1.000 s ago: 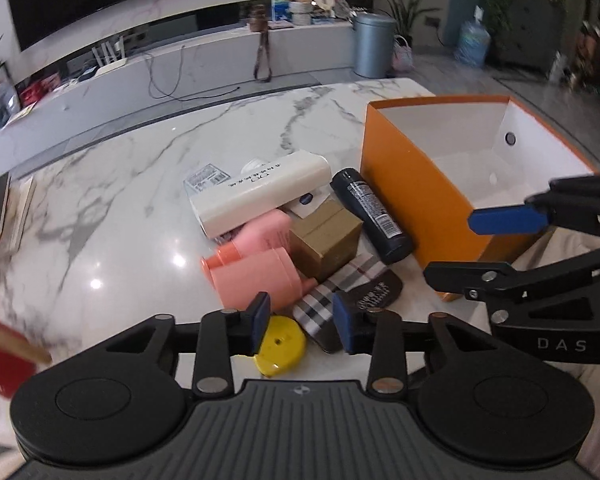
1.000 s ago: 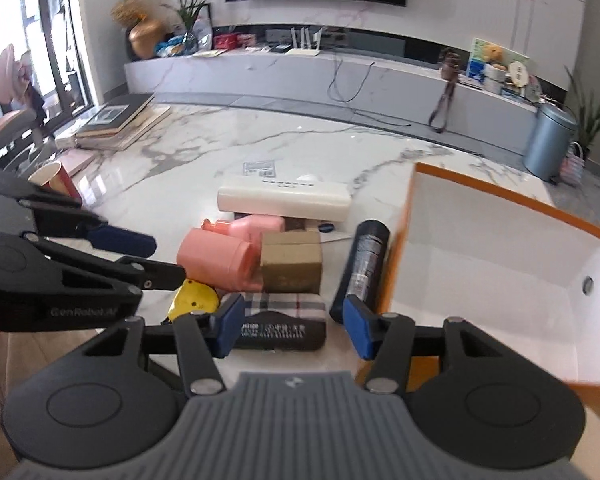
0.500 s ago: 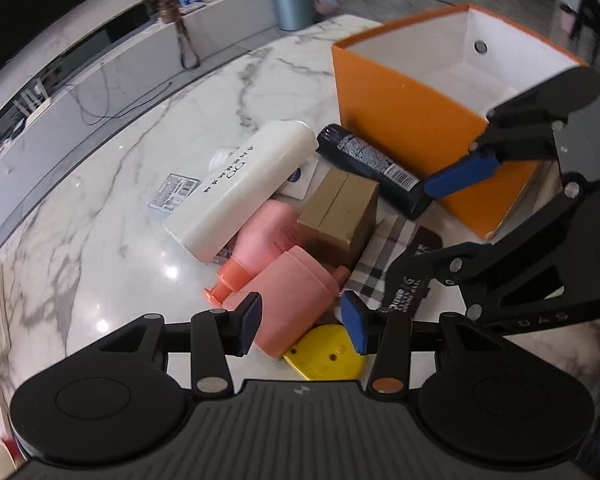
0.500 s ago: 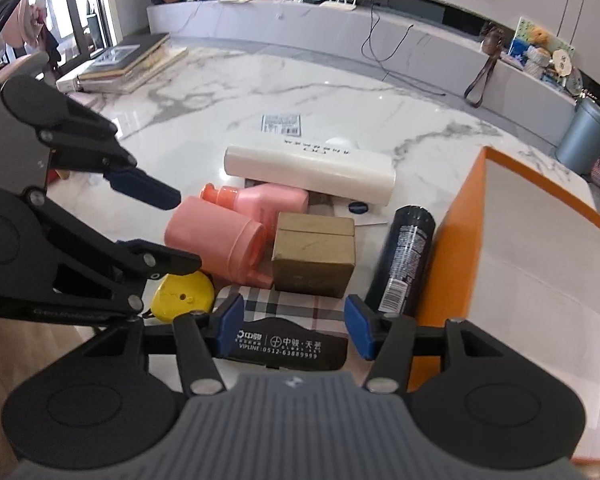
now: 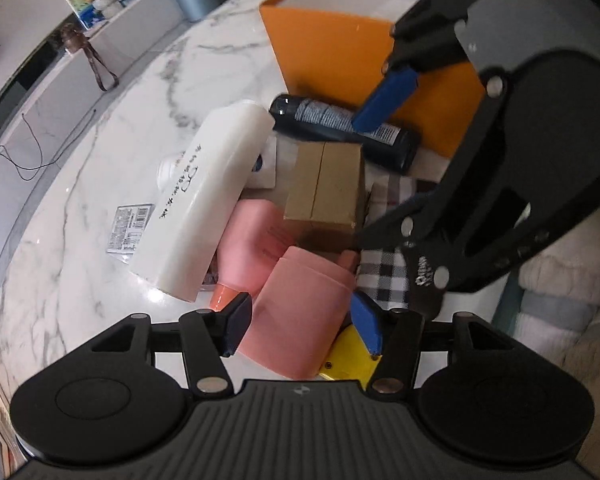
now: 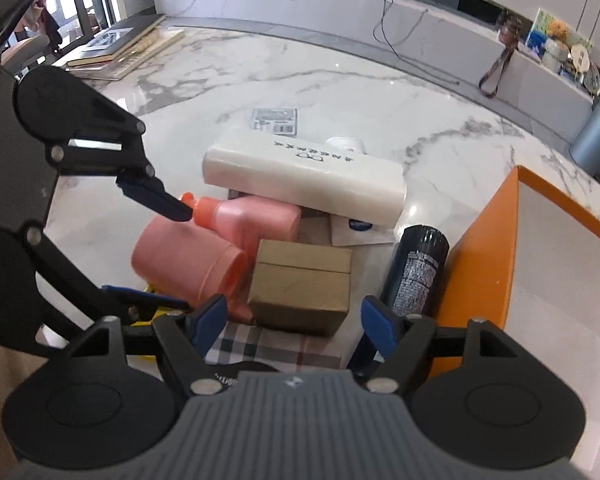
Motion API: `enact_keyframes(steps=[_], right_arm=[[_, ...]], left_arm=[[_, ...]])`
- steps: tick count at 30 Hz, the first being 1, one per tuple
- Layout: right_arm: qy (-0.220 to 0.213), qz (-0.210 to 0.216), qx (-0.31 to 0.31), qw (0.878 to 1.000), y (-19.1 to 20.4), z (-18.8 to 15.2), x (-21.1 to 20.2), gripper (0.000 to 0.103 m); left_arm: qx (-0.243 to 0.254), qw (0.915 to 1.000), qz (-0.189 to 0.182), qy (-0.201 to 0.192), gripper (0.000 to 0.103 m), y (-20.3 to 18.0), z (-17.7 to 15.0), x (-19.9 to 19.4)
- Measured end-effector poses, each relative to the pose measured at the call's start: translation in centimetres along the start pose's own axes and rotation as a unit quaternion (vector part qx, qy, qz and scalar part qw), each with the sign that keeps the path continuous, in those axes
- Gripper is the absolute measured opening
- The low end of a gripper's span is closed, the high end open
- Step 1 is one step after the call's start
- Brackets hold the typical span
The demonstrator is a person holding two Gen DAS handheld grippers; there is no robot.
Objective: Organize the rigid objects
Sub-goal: 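Move the right tool to the brown cardboard box while the left tool reaches the pink cylinder, then close the right tool on the brown box while the left tool grasps the pink cylinder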
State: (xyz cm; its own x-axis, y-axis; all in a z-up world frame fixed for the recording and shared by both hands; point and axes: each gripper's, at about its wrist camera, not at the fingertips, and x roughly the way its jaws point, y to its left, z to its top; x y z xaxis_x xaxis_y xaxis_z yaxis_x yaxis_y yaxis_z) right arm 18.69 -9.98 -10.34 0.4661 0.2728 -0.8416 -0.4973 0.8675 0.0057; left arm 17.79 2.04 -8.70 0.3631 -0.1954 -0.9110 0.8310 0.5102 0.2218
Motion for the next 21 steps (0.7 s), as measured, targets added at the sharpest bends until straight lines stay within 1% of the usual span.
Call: enact_keyframes(steps=[1,3,6,8,11,14,21], right_arm=[[0.005,0.003,0.003,1.0,-0.2,0.1,0.3,0.074],[0.012,0.007,0.006,1.0,-0.4,0.3,0.9,0.074],[0.018,0.007,0.007,1.0,-0.6,0.5,1.6,0.074],[0.025,0.013,0.015,0.999,-0.8,0.6,2.1,0.074],[0.033,0.025,0.036,0.999,-1.3,0.8,2.8,0.074],[0.035,0.025,0.046,0.998,-1.4,1.0,3.2,0.074],[0.036,0.022,0.054,0.998,-1.2,1.5,3.9,0.074]], left_arm=[[0.002,1.0,-0.003,0.004,0.072,0.2,0.1,0.4],[0.001,0.9999,-0.013,0.005,0.073,0.5,0.3,1.0],[0.013,0.9998,-0.014,0.007,0.073,0.2,0.3,1.2],[0.01,0.9998,-0.015,0.01,0.074,0.2,0.4,1.5],[0.015,0.9997,-0.007,0.018,0.074,-0.3,0.5,2.0],[0.022,0.9994,0.002,0.028,0.074,-0.8,0.5,2.5],[-0.004,0.9994,-0.003,0.034,0.075,-0.1,0.7,2.9]])
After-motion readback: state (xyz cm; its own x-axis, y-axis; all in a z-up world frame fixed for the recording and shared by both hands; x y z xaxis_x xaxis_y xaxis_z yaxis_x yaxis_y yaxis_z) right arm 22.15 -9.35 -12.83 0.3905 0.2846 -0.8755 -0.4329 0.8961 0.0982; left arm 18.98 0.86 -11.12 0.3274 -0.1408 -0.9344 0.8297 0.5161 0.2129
